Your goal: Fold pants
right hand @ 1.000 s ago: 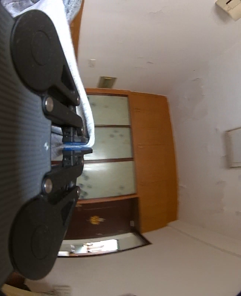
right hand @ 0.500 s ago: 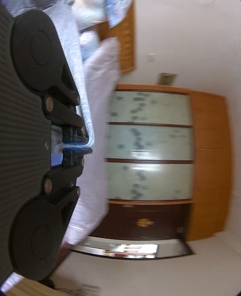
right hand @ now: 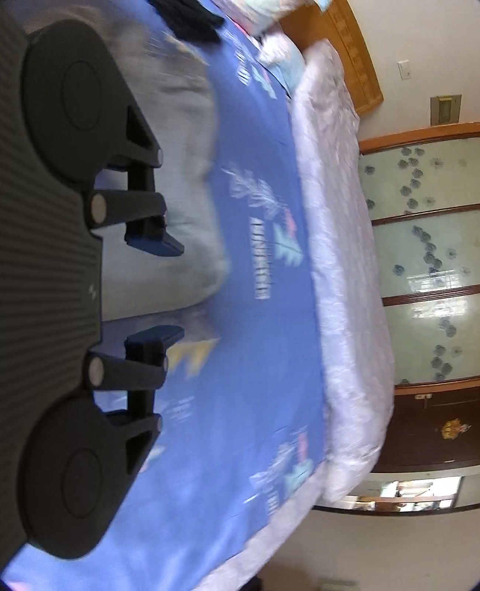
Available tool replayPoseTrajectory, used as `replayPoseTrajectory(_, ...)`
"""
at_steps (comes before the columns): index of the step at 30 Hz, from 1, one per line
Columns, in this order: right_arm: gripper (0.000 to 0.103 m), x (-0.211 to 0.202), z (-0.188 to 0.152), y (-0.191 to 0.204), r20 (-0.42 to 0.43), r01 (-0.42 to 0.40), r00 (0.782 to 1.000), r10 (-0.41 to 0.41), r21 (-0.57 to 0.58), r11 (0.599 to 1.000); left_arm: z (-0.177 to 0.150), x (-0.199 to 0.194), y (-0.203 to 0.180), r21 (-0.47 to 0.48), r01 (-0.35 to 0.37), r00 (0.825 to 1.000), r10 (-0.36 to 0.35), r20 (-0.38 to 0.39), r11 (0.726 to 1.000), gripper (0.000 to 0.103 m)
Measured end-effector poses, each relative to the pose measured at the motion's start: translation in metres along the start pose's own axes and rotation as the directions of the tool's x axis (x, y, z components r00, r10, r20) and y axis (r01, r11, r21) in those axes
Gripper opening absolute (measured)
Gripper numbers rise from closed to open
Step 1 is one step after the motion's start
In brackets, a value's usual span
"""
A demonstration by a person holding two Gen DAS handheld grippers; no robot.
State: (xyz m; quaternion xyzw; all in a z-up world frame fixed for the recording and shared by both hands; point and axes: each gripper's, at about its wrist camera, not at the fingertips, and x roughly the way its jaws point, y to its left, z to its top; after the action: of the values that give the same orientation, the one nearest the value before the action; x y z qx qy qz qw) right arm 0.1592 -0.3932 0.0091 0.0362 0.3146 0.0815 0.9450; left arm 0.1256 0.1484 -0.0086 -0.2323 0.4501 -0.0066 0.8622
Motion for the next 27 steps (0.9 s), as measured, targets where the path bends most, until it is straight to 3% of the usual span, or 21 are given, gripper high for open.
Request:
replayPoseTrajectory(5, 0.045, -0.057, -0.048, -0.008, -0.017, 0.017, 1.000, -0.015, 0.085, 0.996, -0.045, -0.005, 0.011, -0.099, 0.100, 0.991, -0.107, -0.073, 0.990, 0.066)
replayPoseTrajectory(9, 0.045, -0.060, -0.068, -0.007, -0.049, 0.008, 0.999, -0.002, 0.120, 0.993, -0.062, 0.006, 0.005, -0.195, 0.170, 0.971, -0.198, -0.132, 0.966, 0.067)
replayPoseTrajectory(12, 0.044, -0.047, -0.074, -0.004, -0.080, -0.007, 0.997, 0.017, 0.128, 0.992, -0.067, 0.024, -0.009, -0.200, 0.172, 0.967, -0.204, -0.152, 0.965, 0.065)
replayPoseTrajectory(13, 0.044, -0.041, -0.074, -0.002, -0.092, -0.015, 0.995, 0.027, 0.125, 0.992, -0.068, 0.029, -0.014, -0.201, 0.165, 0.969, -0.197, -0.152, 0.966, 0.061)
replayPoseTrajectory(14, 0.038, -0.032, -0.074, 0.000, -0.123, -0.015, 0.992, 0.031, 0.129, 0.992, -0.069, 0.032, -0.018, -0.202, 0.168, 0.968, -0.201, -0.153, 0.965, 0.049)
replayPoseTrajectory(15, 0.020, -0.030, -0.080, 0.000, -0.157, -0.010, 0.987, 0.031, 0.135, 0.991, -0.071, 0.035, -0.021, -0.199, 0.170, 0.967, -0.202, -0.155, 0.965, 0.040)
replayPoseTrajectory(16, 0.013, -0.025, -0.080, 0.002, -0.183, -0.002, 0.983, 0.027, 0.136, 0.991, -0.072, 0.038, -0.025, -0.188, 0.150, 0.970, -0.181, -0.164, 0.971, 0.016)
replayPoseTrajectory(17, 0.012, -0.029, -0.082, 0.002, -0.180, 0.004, 0.983, 0.021, 0.138, 0.990, -0.072, 0.041, -0.027, -0.179, 0.129, 0.971, -0.160, -0.175, 0.975, 0.008)
replayPoseTrajectory(22, 0.012, -0.061, -0.039, -0.020, -0.032, 0.000, 0.999, 0.004, 0.105, 0.994, -0.075, 0.029, -0.028, -0.158, 0.118, 0.976, -0.144, -0.162, 0.980, 0.008)
replayPoseTrajectory(27, 0.012, -0.040, 0.027, -0.066, 0.013, 0.168, 0.986, -0.167, -0.047, 0.985, -0.079, 0.026, -0.023, -0.173, 0.102, 0.975, -0.133, -0.179, 0.980, 0.008)
